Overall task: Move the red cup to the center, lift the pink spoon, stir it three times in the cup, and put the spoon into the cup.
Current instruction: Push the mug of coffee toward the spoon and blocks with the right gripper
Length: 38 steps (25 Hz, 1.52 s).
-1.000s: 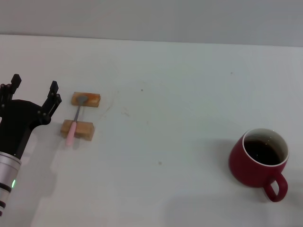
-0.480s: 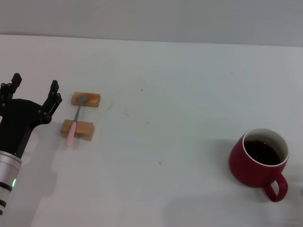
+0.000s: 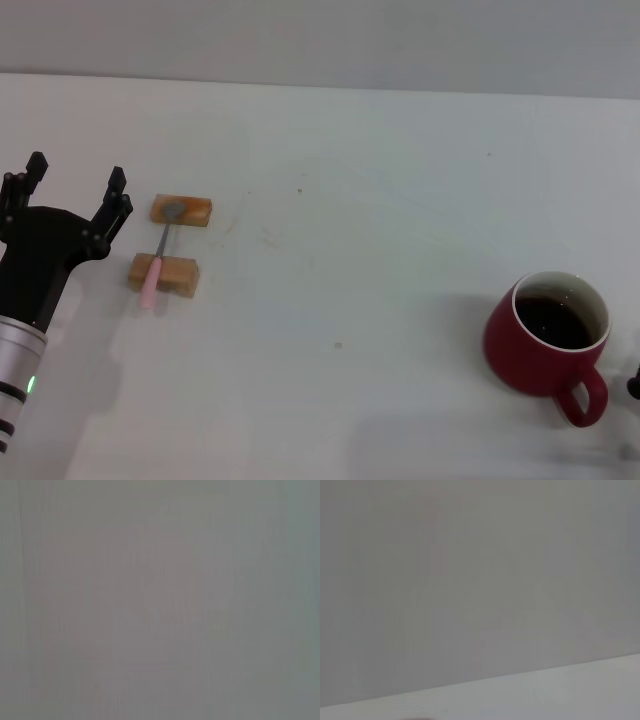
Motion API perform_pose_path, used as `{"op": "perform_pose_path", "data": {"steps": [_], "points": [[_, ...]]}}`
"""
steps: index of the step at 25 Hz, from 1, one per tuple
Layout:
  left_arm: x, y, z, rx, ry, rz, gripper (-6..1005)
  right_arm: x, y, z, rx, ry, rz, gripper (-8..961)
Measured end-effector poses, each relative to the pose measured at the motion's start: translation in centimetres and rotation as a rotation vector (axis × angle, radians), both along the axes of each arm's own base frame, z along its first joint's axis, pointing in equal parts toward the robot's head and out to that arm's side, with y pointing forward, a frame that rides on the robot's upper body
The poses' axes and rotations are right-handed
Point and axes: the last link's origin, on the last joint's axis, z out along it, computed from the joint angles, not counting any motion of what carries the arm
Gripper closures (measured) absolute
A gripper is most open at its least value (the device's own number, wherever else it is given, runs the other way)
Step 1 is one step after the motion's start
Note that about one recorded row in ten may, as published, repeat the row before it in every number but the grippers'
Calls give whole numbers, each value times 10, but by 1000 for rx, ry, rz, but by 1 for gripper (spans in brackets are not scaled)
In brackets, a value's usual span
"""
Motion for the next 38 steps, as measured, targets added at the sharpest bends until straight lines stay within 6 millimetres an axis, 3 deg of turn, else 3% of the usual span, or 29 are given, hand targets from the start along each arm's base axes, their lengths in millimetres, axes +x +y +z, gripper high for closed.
{"op": "perform_pose_path", "data": {"steps": [38], "points": [[2, 0, -2, -9, 0, -8, 138, -19, 20, -21, -129, 26, 80, 954]]}}
